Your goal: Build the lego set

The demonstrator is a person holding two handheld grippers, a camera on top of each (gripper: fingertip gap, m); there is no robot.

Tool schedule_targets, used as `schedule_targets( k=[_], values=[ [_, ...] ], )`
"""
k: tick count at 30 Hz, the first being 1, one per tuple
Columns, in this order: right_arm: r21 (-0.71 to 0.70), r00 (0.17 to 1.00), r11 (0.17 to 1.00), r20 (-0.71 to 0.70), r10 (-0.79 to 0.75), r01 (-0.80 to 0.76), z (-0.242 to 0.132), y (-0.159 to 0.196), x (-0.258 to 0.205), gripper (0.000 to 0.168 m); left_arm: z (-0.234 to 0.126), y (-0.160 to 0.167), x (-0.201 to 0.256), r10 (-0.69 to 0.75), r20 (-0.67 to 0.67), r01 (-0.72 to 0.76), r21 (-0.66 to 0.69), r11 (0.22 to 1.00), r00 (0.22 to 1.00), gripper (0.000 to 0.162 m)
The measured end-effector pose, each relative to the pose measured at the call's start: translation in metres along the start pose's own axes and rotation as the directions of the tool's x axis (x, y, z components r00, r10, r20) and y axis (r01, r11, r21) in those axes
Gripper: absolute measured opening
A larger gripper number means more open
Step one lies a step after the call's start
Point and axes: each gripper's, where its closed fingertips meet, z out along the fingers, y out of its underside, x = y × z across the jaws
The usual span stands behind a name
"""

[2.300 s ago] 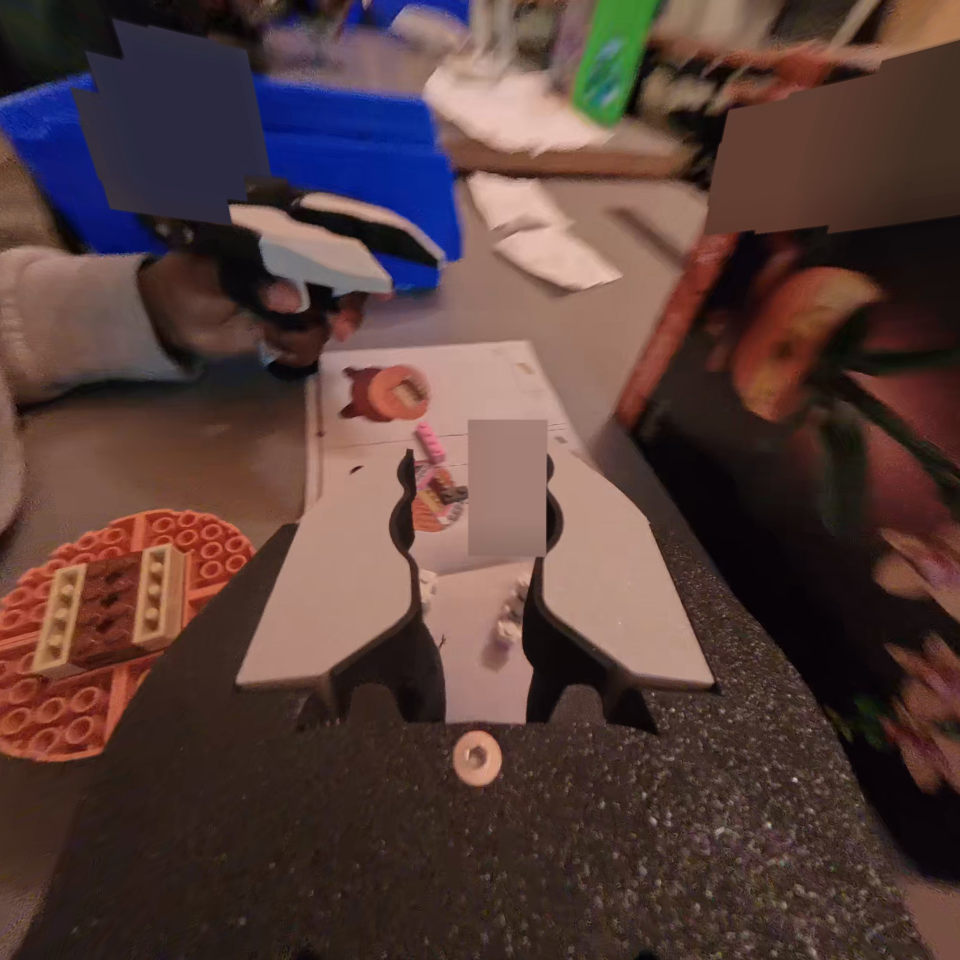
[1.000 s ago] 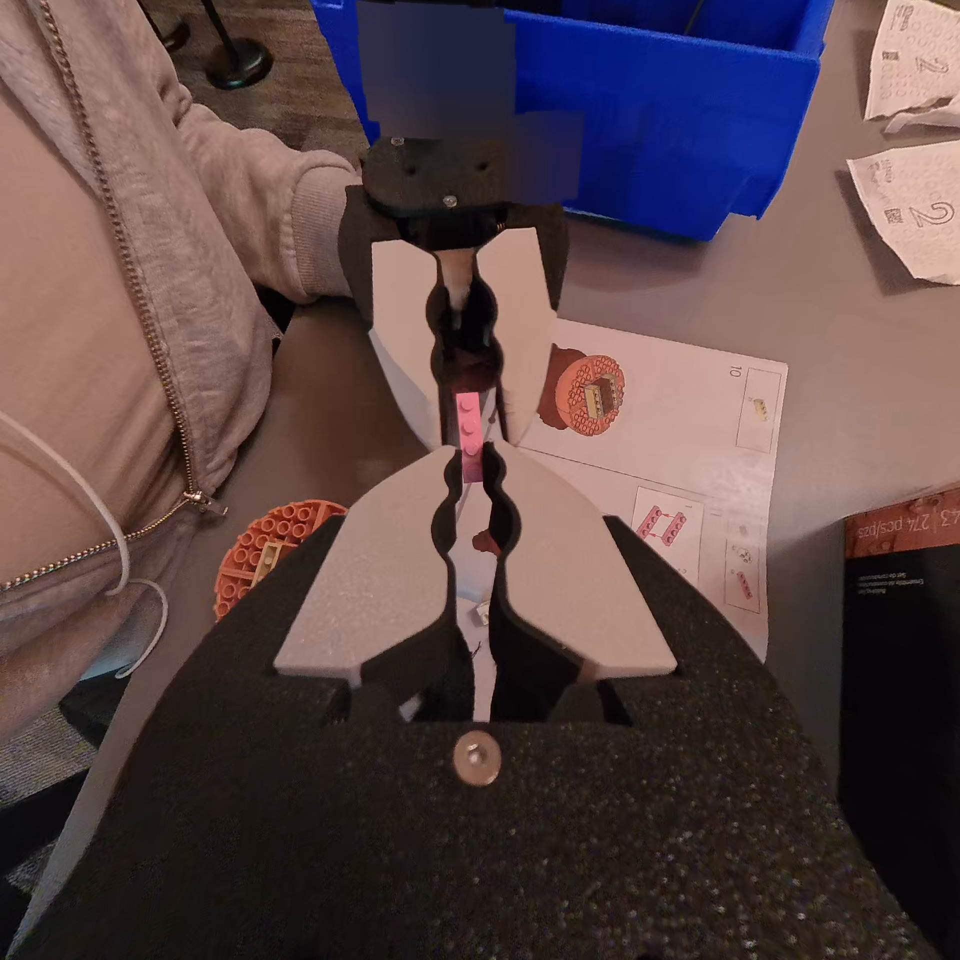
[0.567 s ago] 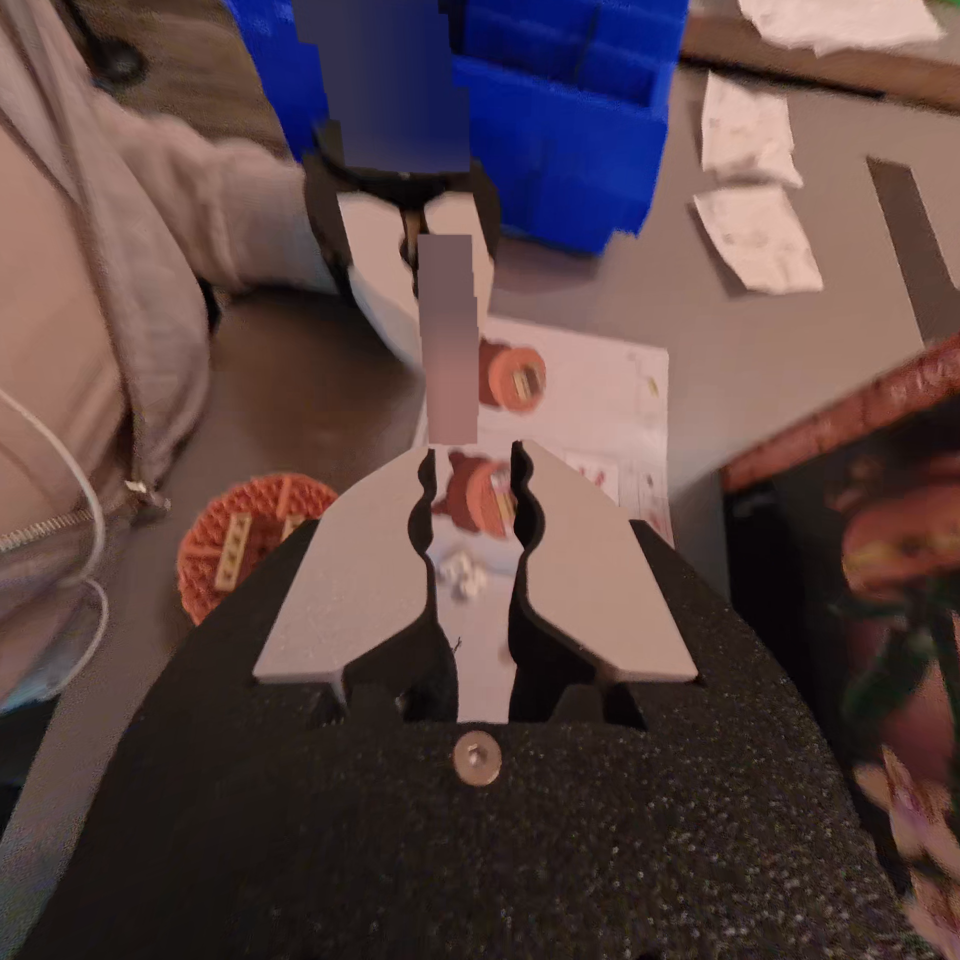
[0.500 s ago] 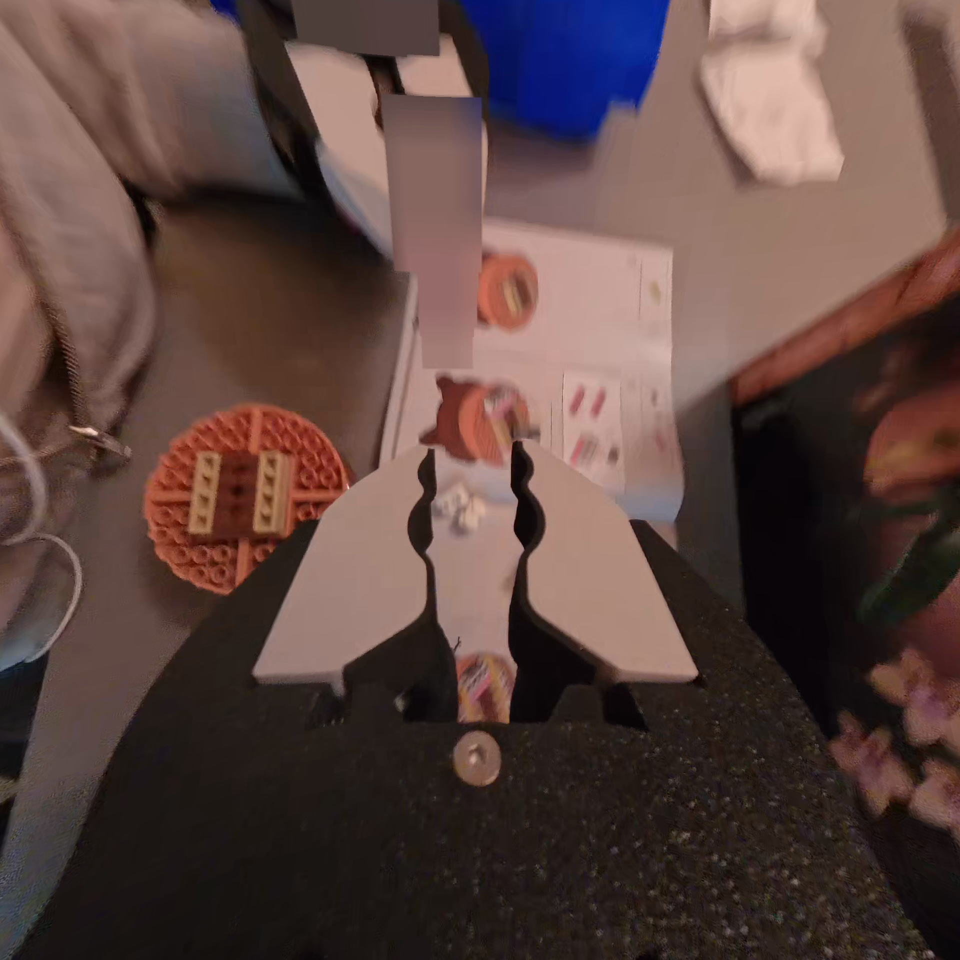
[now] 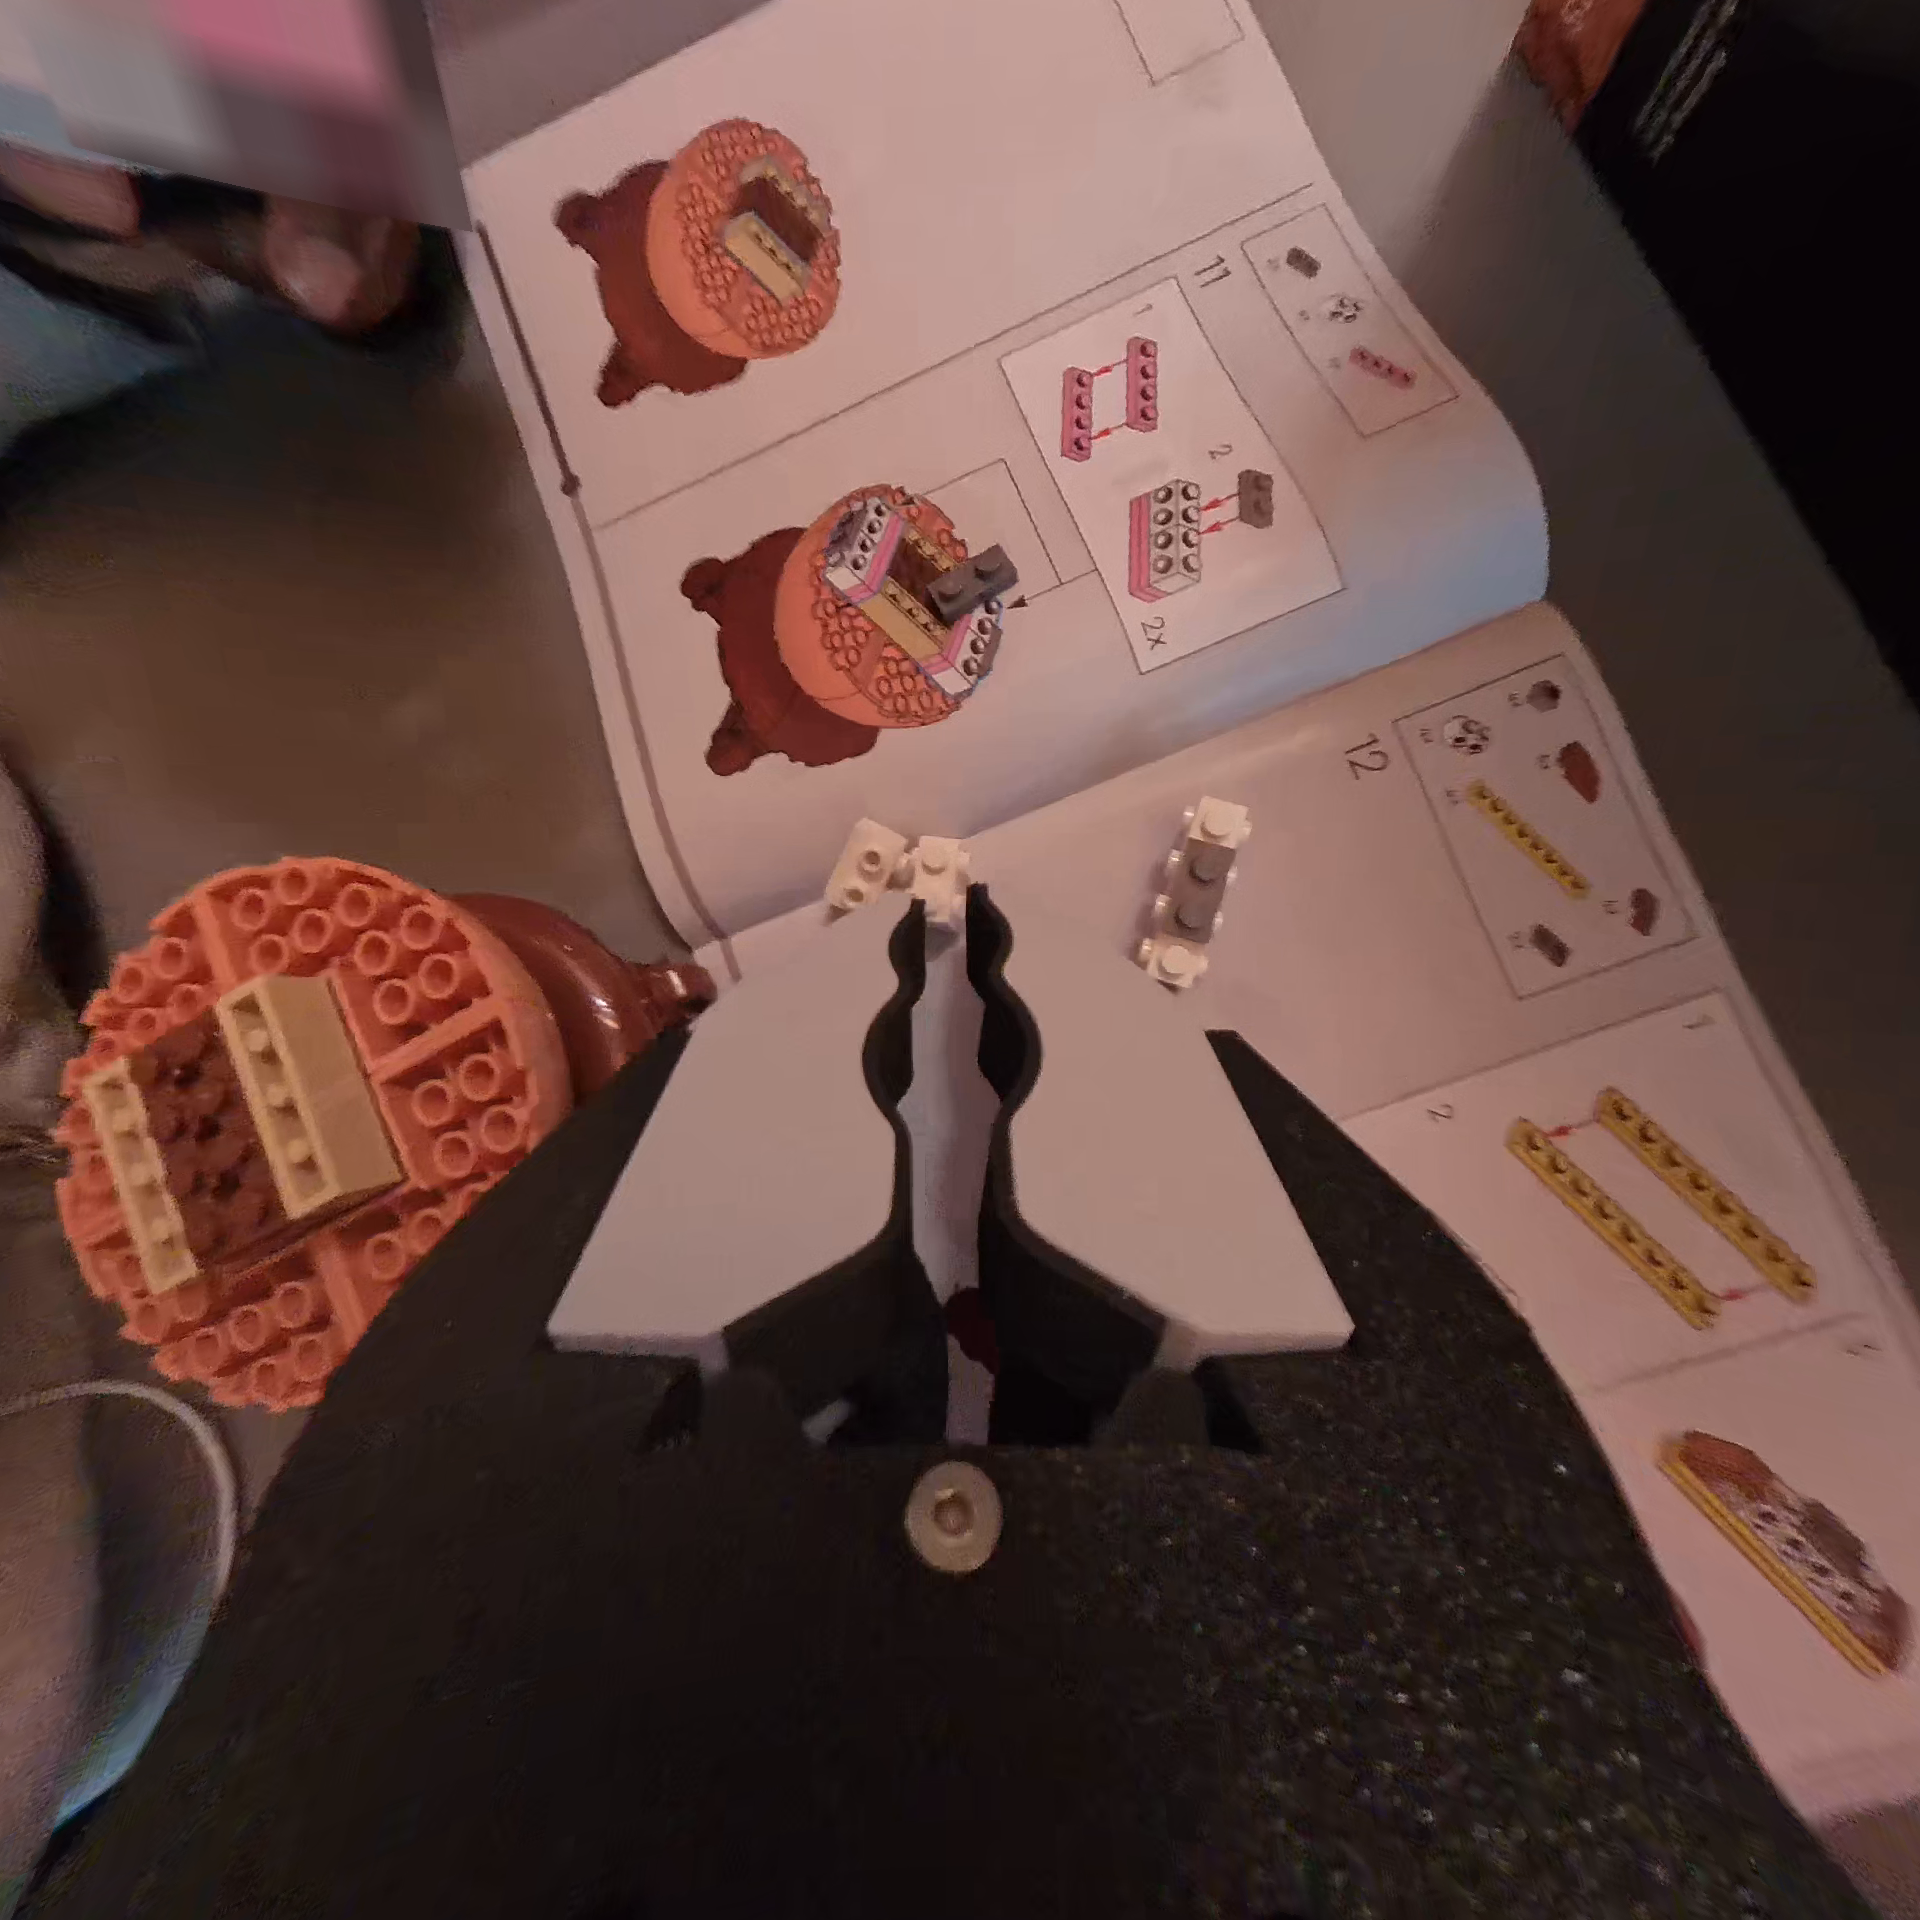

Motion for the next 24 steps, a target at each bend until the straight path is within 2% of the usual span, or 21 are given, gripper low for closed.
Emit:
schedule_targets(
  k=[2,6,9,24],
  values=[
    [0.024,0.999,1.0,0.04,-0.004,0.003,-0.001,-0.004,-0.007,0.01,0.0,0.0,0.0,0.001,0.0,-0.001,-0.004,1.0,1.0,0.007],
    [0.01,0.96,0.963,-0.078,-0.269,0.271,-0.002,-0.004,-0.009,0.007,0.0,0.0,-0.002,-0.013,0.004,0.013,0.0,1.0,1.0,0.007],
    [-0.013,0.931,0.938,-0.121,-0.346,0.347,0.002,-0.002,-0.008,0.006,-0.001,-0.001,-0.003,-0.023,0.006,0.023,0.007,1.0,1.0,0.007],
    [0.011,0.962,0.973,-0.151,-0.227,0.232,-0.003,0.003,0.022,0.005,-0.001,0.0,-0.002,-0.025,0.0,0.025,0.006,1.0,1.0,0.007]
  ],
)
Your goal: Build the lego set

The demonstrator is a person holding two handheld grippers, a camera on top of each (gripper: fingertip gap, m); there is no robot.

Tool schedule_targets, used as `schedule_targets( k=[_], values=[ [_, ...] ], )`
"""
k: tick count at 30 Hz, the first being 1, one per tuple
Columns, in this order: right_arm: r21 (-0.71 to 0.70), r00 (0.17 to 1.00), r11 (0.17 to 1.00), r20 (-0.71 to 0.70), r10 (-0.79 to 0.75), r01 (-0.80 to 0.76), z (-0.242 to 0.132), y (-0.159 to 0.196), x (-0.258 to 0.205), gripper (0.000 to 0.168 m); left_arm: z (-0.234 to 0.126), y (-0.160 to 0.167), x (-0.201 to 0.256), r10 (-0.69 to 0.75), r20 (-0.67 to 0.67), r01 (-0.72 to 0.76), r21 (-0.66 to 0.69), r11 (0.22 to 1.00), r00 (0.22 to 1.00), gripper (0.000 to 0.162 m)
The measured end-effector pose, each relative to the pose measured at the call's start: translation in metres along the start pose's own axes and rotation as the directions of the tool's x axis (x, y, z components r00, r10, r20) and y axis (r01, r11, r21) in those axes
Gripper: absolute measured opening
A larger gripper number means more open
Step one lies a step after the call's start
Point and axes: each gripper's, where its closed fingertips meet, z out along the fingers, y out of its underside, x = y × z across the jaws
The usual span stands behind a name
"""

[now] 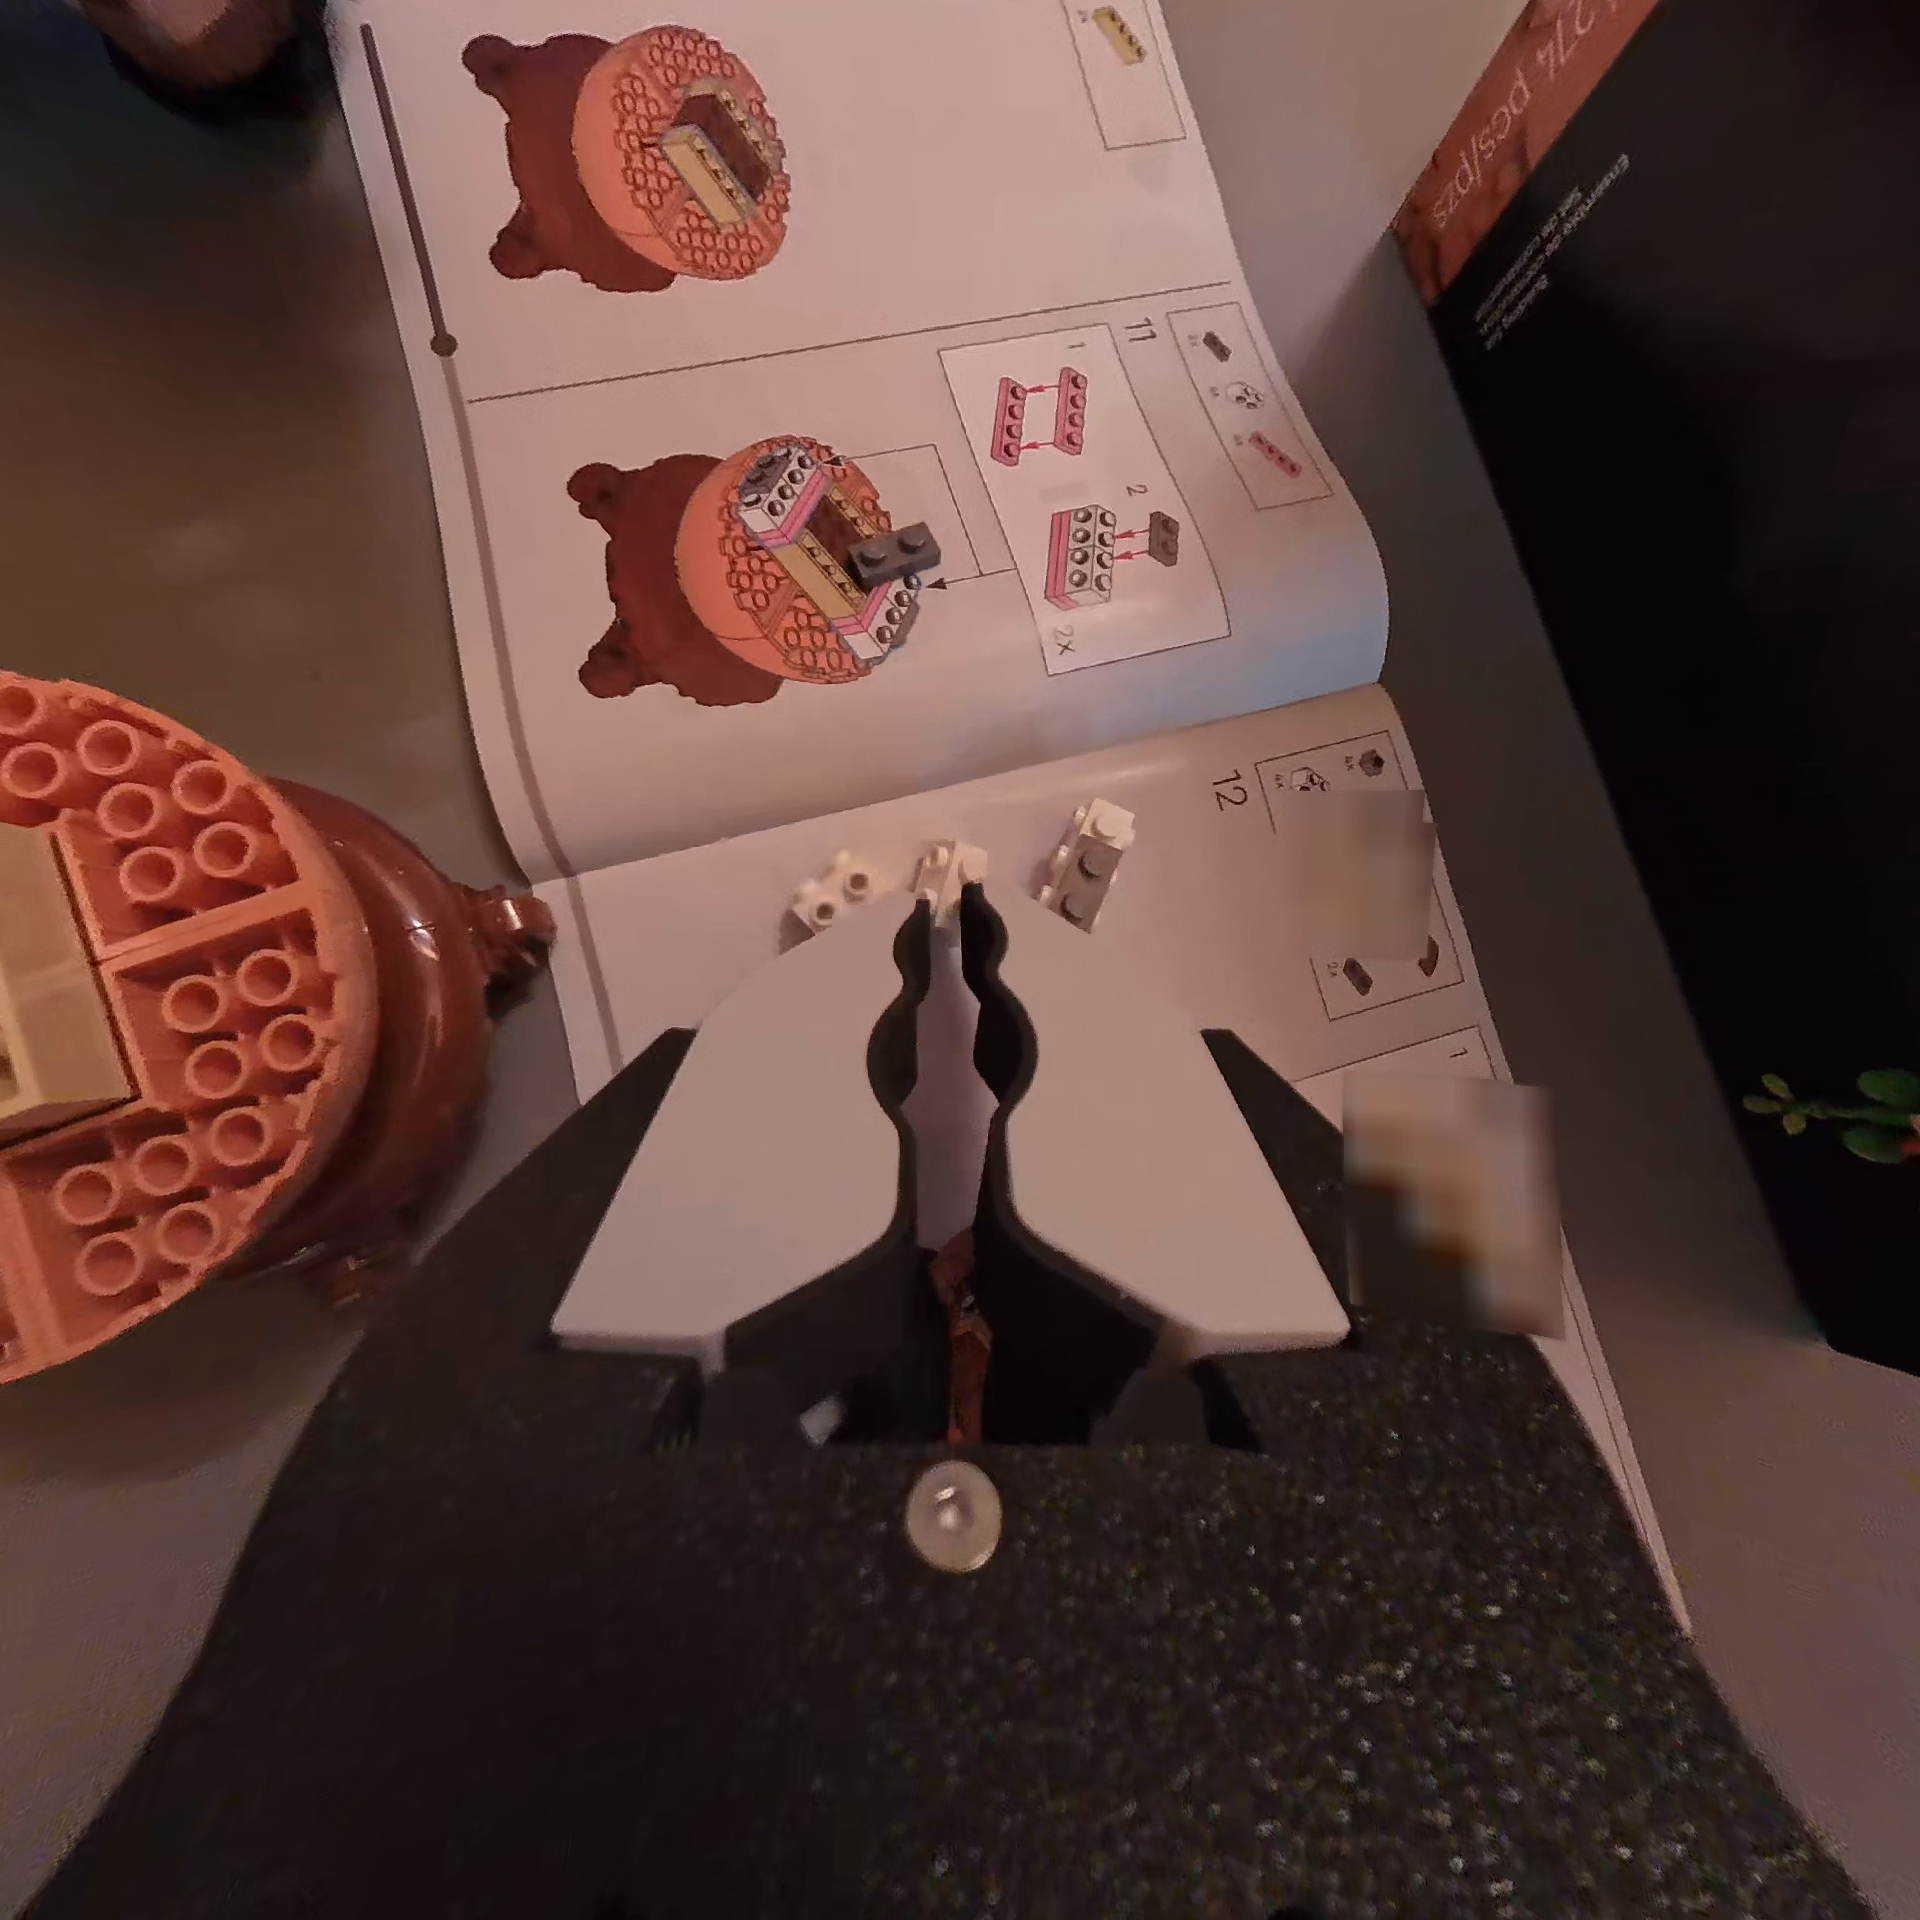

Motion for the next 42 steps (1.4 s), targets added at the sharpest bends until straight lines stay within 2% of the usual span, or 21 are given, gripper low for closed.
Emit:
schedule_targets(
  k=[13,19,25,28,31,33,35,36,37,39,40,42],
  values=[
    [0.008,0.994,0.995,-0.029,0.101,-0.101,-0.007,0.006,0.007,0.007,0.0,0.0,0.0,0.0,-0.002,0.0,-0.002,1.0,1.0,0.007],
    [0.012,0.937,0.939,-0.054,0.345,-0.345,-0.008,0.008,0.001,0.013,0.0,0.0,0.001,0.003,-0.002,-0.003,-0.002,1.0,1.0,0.007],
    [0.064,0.877,0.882,-0.095,0.47,-0.466,0.002,0.012,0.004,0.016,0.0,0.001,0.002,0.011,-0.006,-0.011,-0.008,1.0,1.0,0.007],
    [0.085,0.875,0.881,-0.103,0.473,-0.466,0.005,0.009,0.006,0.008,0.0,0.001,0.002,0.011,-0.005,-0.011,-0.006,1.0,1.0,0.007],
    [0.086,0.938,0.947,-0.138,0.319,-0.309,0.0,0.004,0.005,0.006,0.0,0.001,0.002,0.009,-0.005,-0.009,-0.006,1.0,1.0,0.007],
    [0.036,0.98,0.998,-0.19,0.065,-0.059,-0.009,0.004,0.002,0.006,0.0,0.001,0.002,0.009,-0.005,-0.009,-0.005,1.0,1.0,0.007],
    [-0.077,0.925,0.961,-0.259,-0.278,0.267,-0.02,0.007,0.002,0.006,0.0,0.001,0.002,0.007,-0.005,-0.007,-0.005,1.0,1.0,0.007],
    [-0.16,0.842,0.88,-0.255,-0.475,0.448,-0.024,0.011,0.0,0.006,0.0,0.001,0.002,0.008,-0.005,-0.008,-0.006,1.0,1.0,0.007],
    [-0.242,0.723,0.758,-0.231,-0.651,0.606,-0.027,0.015,-0.001,0.006,0.0,0.001,0.002,0.009,-0.004,-0.009,-0.008,1.0,1.0,0.007],
    [-0.343,0.489,0.501,-0.129,-0.863,0.794,-0.028,0.022,-0.003,0.006,0.001,0.001,0.002,0.01,-0.003,-0.01,-0.009,1.0,1.0,0.007],
    [-0.358,0.426,0.425,-0.08,-0.901,0.831,-0.027,0.024,-0.003,0.006,0.001,0.001,0.002,0.011,-0.002,-0.011,-0.009,1.0,1.0,0.007],
    [-0.324,0.384,0.368,-0.016,-0.923,0.871,-0.024,0.023,-0.008,0.006,0.001,0.001,0.001,0.012,0.001,-0.012,-0.008,1.0,1.0,0.007]
  ],
)
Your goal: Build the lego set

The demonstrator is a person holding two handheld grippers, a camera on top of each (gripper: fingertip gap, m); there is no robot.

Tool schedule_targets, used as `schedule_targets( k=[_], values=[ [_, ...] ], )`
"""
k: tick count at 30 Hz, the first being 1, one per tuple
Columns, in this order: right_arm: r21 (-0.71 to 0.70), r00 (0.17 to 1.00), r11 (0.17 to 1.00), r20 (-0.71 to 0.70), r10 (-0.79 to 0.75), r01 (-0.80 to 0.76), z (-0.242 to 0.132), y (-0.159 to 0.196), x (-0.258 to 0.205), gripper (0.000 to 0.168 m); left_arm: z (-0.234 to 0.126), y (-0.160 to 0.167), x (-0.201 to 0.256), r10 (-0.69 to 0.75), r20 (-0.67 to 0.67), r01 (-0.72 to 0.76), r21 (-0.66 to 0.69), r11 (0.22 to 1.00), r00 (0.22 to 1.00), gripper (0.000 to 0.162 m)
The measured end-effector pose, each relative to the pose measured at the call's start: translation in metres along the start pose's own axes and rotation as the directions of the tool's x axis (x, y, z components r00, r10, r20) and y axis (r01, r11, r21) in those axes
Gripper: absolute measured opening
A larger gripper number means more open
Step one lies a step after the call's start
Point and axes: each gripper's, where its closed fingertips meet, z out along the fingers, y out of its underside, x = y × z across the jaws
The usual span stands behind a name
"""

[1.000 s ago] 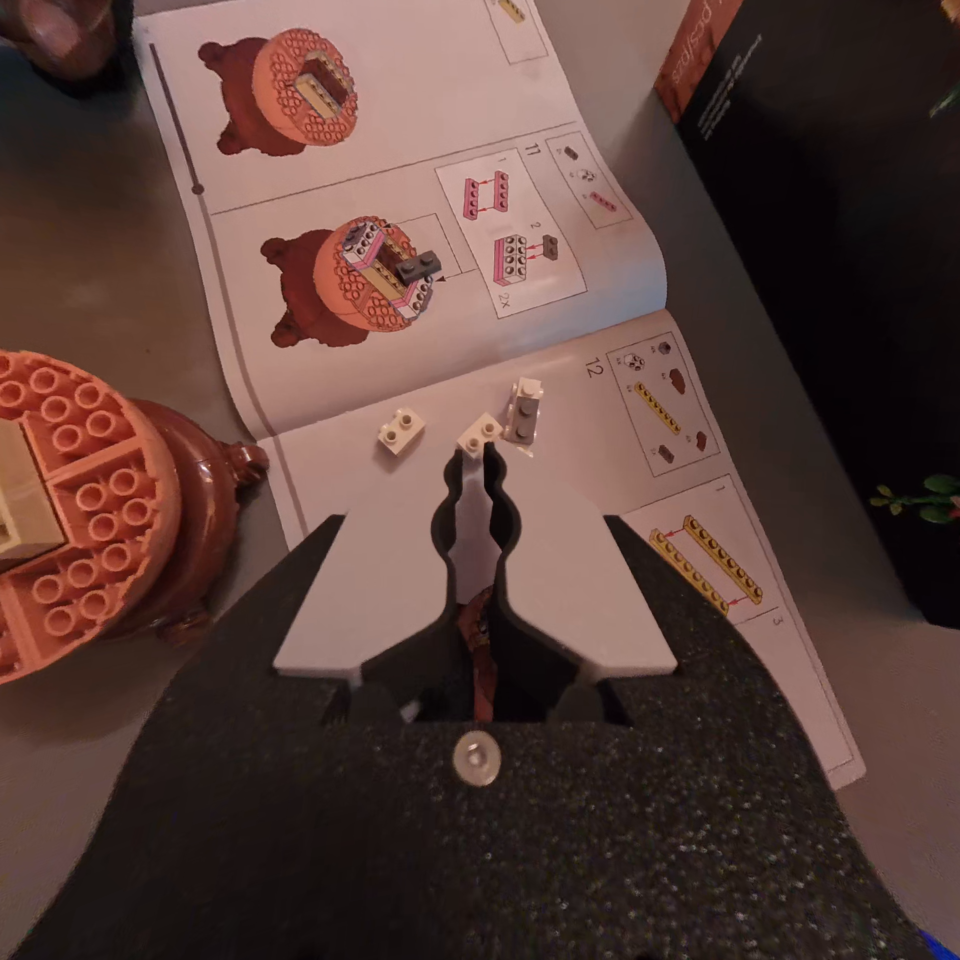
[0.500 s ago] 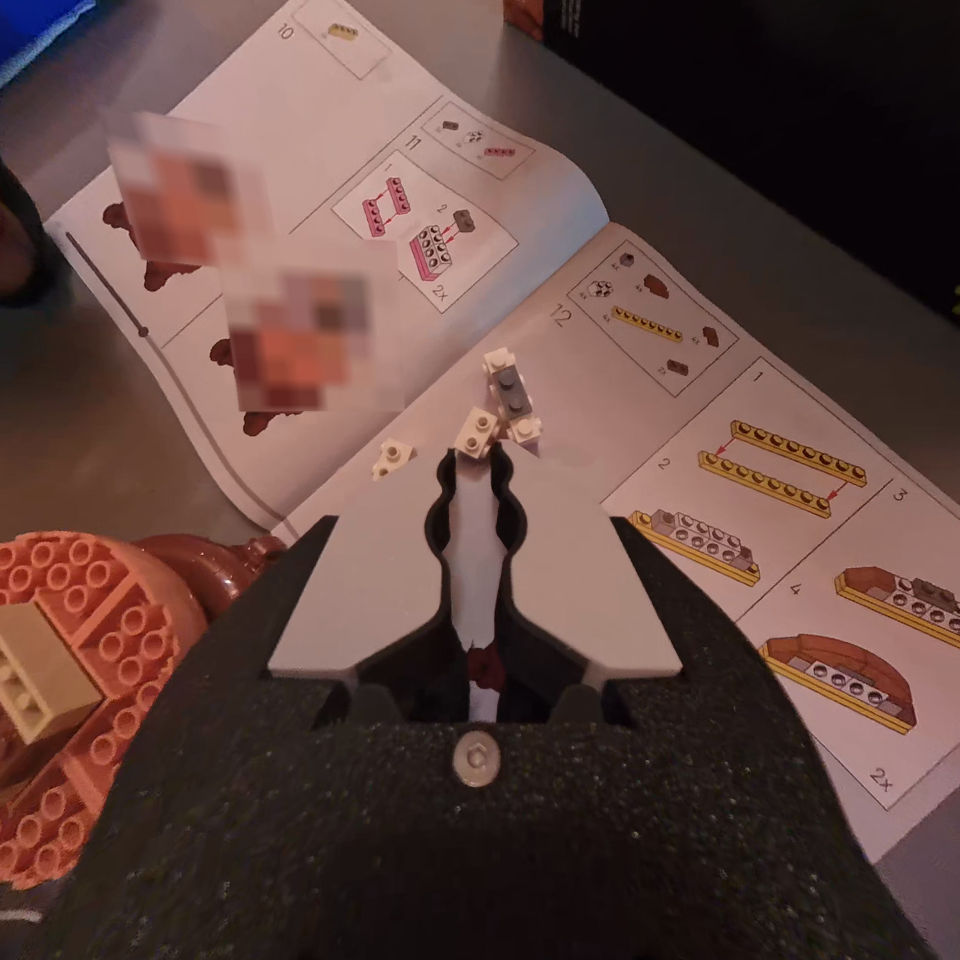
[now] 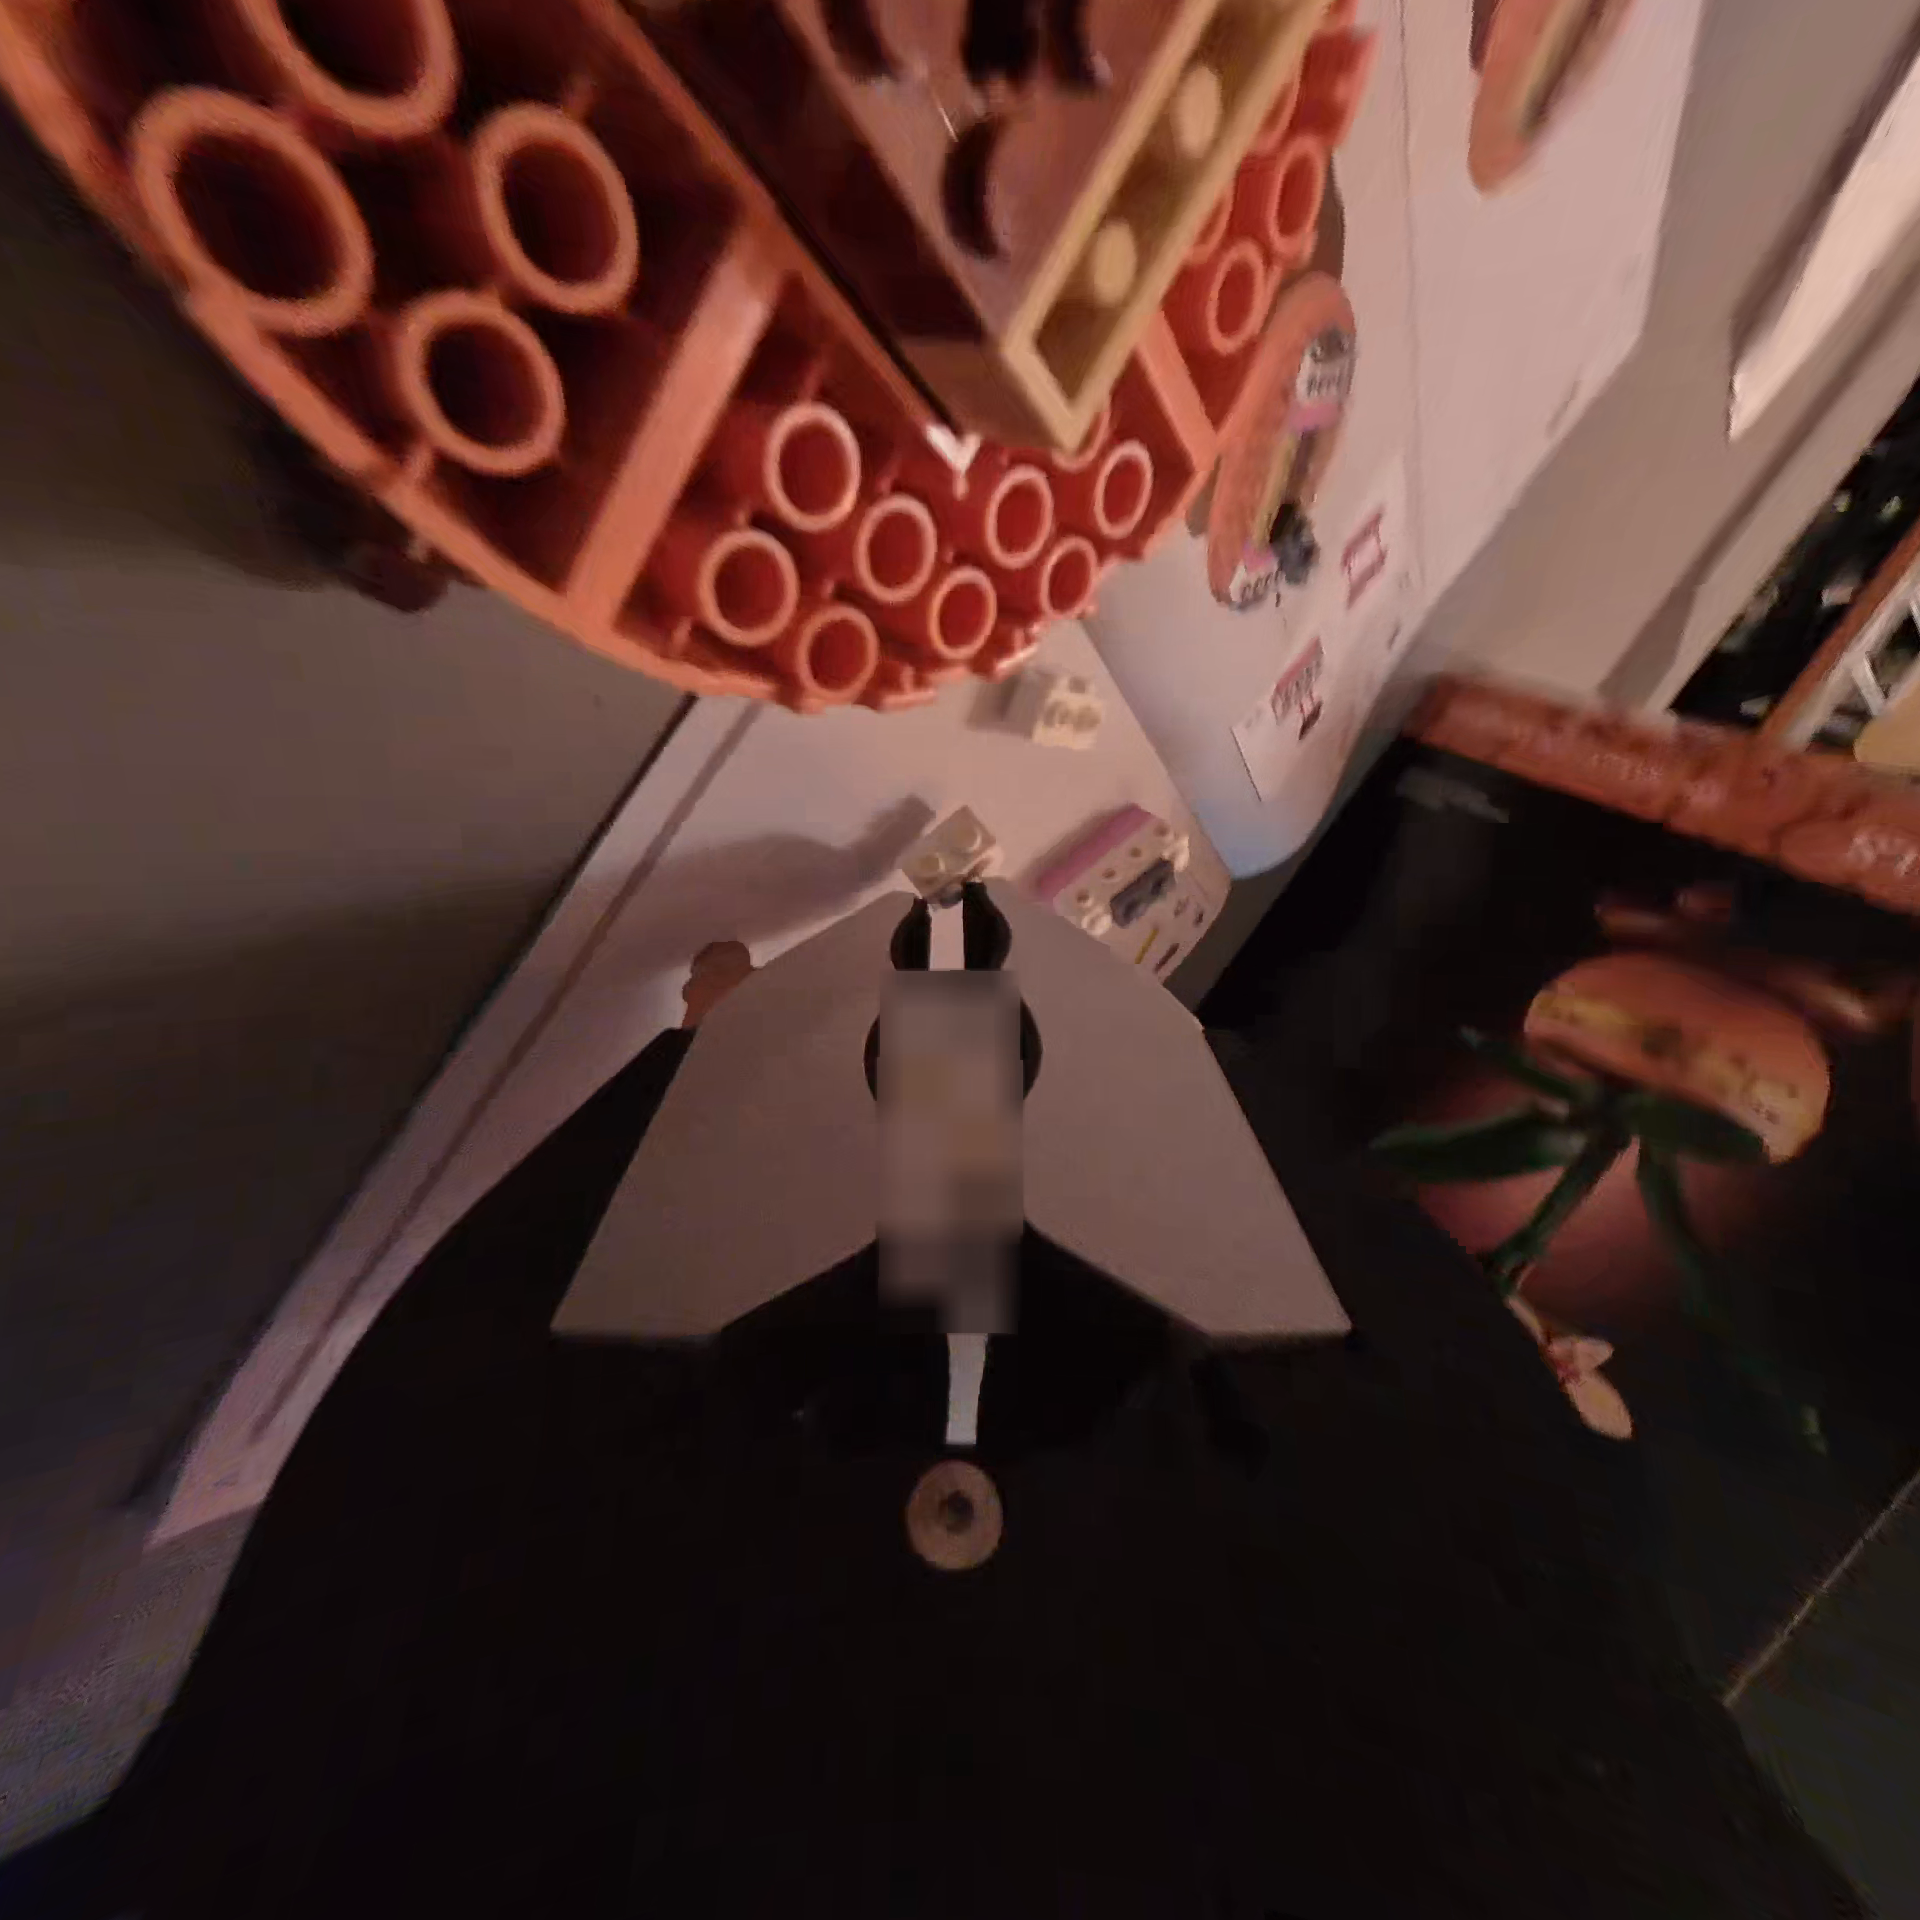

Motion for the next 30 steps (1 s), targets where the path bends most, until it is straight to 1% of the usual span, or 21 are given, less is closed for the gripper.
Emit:
schedule_targets(
  k=[2,4,7,9,10,11,12,13,14,15,16,17,19,21,23,25,27,28,30],
  values=[
    [0.039,1.0,0.999,0.029,-0.007,0.006,-0.001,-0.004,0.001,0.009,0.0,0.0,0.0,0.001,0.002,-0.001,0.004,1.0,1.0,0.007],
    [0.061,0.997,0.996,0.056,0.054,-0.057,-0.002,-0.003,0.002,0.018,0.0,-0.001,0.0,-0.001,0.003,0.001,0.006,1.0,1.0,0.007],
    [0.112,0.991,0.985,0.055,0.122,-0.128,-0.008,-0.004,0.004,0.017,0.0,-0.001,-0.001,-0.005,0.0,0.005,0.007,1.0,1.0,0.007],
    [0.173,0.974,0.96,0.078,0.212,-0.222,-0.013,-0.011,0.003,0.012,0.0,-0.001,-0.001,-0.005,-0.001,0.005,0.007,1.0,1.0,0.007],
    [0.199,0.948,0.928,0.118,0.297,-0.316,-0.014,-0.014,0.002,0.012,0.0,-0.001,0.0,-0.005,-0.002,0.005,0.006,1.0,1.0,0.007],
    [0.224,0.893,0.866,0.175,0.415,-0.447,-0.016,-0.015,0.002,0.013,0.0,-0.001,0.0,-0.004,-0.002,0.004,0.006,1.0,1.0,0.007],
    [0.241,0.799,0.764,0.259,0.543,-0.598,-0.017,-0.016,0.001,0.017,0.0,-0.001,0.0,-0.003,-0.002,0.003,0.007,1.0,1.0,0.007],
    [0.254,0.677,0.629,0.344,0.651,-0.734,-0.019,-0.017,0.003,0.02,0.0,-0.001,0.0,-0.002,-0.003,0.002,0.008,1.0,1.0,0.007],
    [0.256,0.552,0.49,0.416,0.723,-0.834,-0.019,-0.017,0.005,0.02,0.0,-0.001,0.0,-0.002,-0.004,0.002,0.008,1.0,1.0,0.007],
    [0.239,0.455,0.387,0.47,0.757,-0.891,-0.019,-0.015,0.006,0.022,0.0,-0.001,0.0,-0.002,-0.007,0.002,0.007,1.0,1.0,0.007],
    [0.205,0.391,0.333,0.466,0.794,-0.921,-0.013,-0.008,0.005,0.021,0.0,-0.001,0.001,-0.002,-0.01,0.002,0.006,1.0,1.0,0.007],
    [0.176,0.371,0.327,0.458,0.808,-0.928,-0.008,-0.004,0.0,0.023,0.0,-0.001,0.001,-0.001,-0.014,0.002,0.005,1.0,1.0,0.007],
    [0.145,0.363,0.335,0.449,0.816,-0.931,0.001,-0.002,-0.007,0.023,0.0,0.0,0.002,0.0,-0.018,0.0,0.004,1.0,1.0,0.007],
    [0.158,0.36,0.324,0.47,0.806,-0.933,0.002,-0.008,-0.007,0.022,0.0,0.0,0.002,0.0,-0.018,0.0,0.004,1.0,1.0,0.007],
    [0.187,0.366,0.315,0.467,0.805,-0.931,-0.001,-0.006,0.001,0.024,0.0,-0.001,0.001,-0.003,-0.018,0.003,0.009,1.0,1.0,0.007],
    [0.201,0.333,0.272,0.415,0.847,-0.941,-0.001,0.009,0.017,0.022,-0.001,-0.001,0.001,-0.007,-0.018,0.007,0.012,1.0,1.0,0.007],
    [0.184,0.291,0.237,0.366,0.884,-0.954,0.004,0.021,0.033,0.021,0.0,-0.001,0.001,-0.008,-0.019,0.008,0.009,1.0,1.0,0.007],
    [0.17,0.278,0.231,0.355,0.893,-0.958,0.008,0.022,0.037,0.022,0.0,-0.001,0.001,-0.008,-0.019,0.008,0.007,1.0,1.0,0.007],
    [0.121,0.282,0.255,0.356,0.891,-0.959,0.021,0.02,0.037,0.027,0.0,-0.001,0.001,-0.007,-0.019,0.007,0.009,1.0,1.0,0.007]
  ],
)
